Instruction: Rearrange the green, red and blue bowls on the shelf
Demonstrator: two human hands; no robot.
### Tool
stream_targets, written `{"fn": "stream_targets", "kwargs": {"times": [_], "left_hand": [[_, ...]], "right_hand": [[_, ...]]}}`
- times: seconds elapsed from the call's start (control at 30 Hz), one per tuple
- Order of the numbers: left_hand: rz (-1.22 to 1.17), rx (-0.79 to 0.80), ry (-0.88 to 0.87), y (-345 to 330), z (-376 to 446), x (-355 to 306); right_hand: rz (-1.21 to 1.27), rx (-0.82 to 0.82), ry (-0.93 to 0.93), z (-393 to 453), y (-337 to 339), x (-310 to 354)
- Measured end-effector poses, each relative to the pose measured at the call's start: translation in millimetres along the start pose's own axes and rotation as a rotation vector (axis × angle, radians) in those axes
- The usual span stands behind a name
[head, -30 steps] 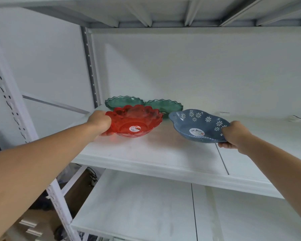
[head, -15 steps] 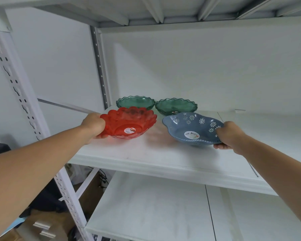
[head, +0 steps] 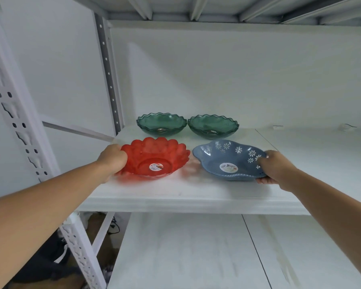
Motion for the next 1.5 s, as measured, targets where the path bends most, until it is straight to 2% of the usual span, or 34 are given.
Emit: {"fn": "stream_targets", "kwargs": {"times": [0.1,0.2,0.3,0.4,0.47,0.63,0.8,1.03,1.2,1.5], "left_hand": [[-0.038,0.016,0.048,-2.3,0.4,2.0],[0.126,-0.001,0.073,9.2,10.1,-5.8],[0.347,-0.081,-0.108,32.2,9.6,-51.9],[0.413,-0.119,-0.368,41.1,-1.1,-110.1],[0.445,-0.119,-0.472,37.5,-3.6,-134.0],[0.533,0.003,-0.387,9.4,4.5,-137.6],[0.488,-0.065,-0.355,0.2,6.8,-126.6],[0.51,-0.069,-0.359,-27.0,13.7,-129.1],[0.446,-0.051,-0.292,-21.4,51.3,-131.8],[0.467,-0.029,-0.268,-8.7,146.3,-124.3]], "right_hand": [[-0.065,0.012,0.047,2.7,-2.1,0.9],[-0.377,-0.042,0.117,7.7,10.6,14.4],[-0.673,-0.091,0.3,14.8,22.1,53.0],[-0.726,-0.063,0.513,10.7,18.4,101.1],[-0.716,-0.04,0.599,5.9,12.3,123.5],[-0.611,0.081,0.58,12.6,-0.7,123.1],[-0.579,0.116,0.585,37.5,2.5,108.6],[-0.543,0.16,0.602,77.1,-15.6,105.3],[-0.554,0.16,0.574,100.8,-34.3,119.5],[-0.589,0.136,0.409,146.6,-61.0,142.2]]}}
Point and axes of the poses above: each hand's wrist, its own z-axis towards the middle knuckle, its own y-axis out of the back of the hand, x = y × z, the point moved 6 cm from there along z, towards the middle knuckle, and after that the axes turned 3 degrees about z, right-handed, at the moved point
